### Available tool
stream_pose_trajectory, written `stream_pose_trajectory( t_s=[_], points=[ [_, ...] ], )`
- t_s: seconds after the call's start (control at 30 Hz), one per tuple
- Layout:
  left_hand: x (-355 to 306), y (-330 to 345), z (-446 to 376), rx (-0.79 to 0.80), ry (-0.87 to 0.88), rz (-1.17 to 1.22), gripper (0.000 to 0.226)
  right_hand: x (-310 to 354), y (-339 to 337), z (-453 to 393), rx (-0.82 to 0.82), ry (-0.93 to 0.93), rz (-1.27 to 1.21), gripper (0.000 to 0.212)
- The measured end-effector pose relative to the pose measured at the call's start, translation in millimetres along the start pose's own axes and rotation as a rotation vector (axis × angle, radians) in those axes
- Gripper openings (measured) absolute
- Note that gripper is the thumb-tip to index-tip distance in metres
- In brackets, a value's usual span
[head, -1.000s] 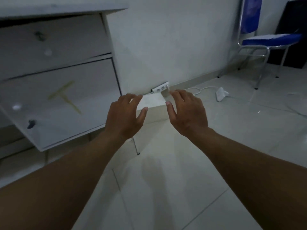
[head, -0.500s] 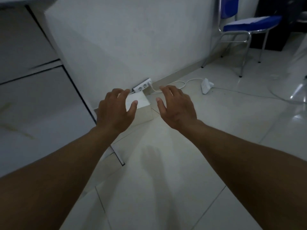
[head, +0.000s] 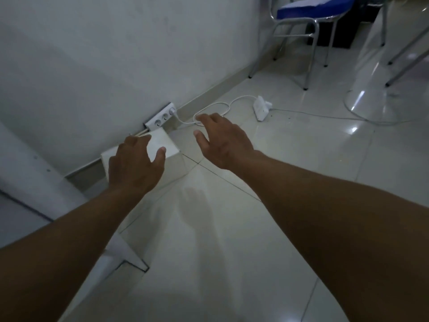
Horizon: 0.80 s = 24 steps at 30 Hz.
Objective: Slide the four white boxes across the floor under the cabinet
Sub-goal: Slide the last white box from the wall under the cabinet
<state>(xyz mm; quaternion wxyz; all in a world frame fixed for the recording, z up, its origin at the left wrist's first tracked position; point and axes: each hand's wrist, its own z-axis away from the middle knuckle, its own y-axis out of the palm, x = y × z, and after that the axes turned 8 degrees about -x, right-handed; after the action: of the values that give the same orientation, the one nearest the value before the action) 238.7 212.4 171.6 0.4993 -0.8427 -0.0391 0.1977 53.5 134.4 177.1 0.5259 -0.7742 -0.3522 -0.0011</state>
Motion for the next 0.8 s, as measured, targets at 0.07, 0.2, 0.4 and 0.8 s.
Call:
stream_pose_trajectory(
  t_s=[0.07, 0.2, 0.4, 0.8],
  points=[
    [1, 11, -13, 0.008, -0.021, 0.012, 0.054, -6, 14, -12, 0.022, 0.001, 0.003, 0.043],
    [9, 42, -38, -0.006, -0.040, 0.012, 0.054, -18, 56, -38, 0.003, 0.027, -0.033, 0.042],
    [45, 96, -70, -0.039, -0.198, -0.002, 0.055, -30, 127, -89, 0.110, -0.072, -0.030, 0.043],
    [144, 211, -157, -0.074, -0.431, -0.125, 0.054, -40, 303, -187, 0.160, -0.050, -0.215, 0.047]
  ],
)
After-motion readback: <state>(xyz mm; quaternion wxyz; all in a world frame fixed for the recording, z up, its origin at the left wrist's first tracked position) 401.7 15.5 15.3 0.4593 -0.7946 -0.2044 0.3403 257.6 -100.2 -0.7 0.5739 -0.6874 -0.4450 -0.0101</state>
